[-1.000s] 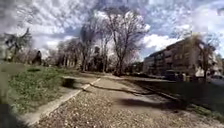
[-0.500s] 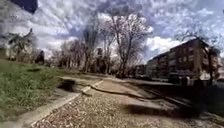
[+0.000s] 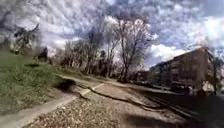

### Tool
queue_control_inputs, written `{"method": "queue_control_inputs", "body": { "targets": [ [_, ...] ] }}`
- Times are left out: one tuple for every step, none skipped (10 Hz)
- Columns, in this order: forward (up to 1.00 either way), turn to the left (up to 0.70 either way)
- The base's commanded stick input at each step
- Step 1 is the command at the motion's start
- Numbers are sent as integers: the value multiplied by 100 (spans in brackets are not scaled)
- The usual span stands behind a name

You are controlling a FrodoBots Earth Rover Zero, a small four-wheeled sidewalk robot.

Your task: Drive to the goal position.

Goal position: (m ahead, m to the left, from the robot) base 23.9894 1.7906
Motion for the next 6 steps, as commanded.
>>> {"method": "queue_control_inputs", "body": {
  "targets": [
    [70,0],
    [70,0],
    [70,0],
    [70,-8],
    [70,-27],
    [70,-35]
  ]
}}
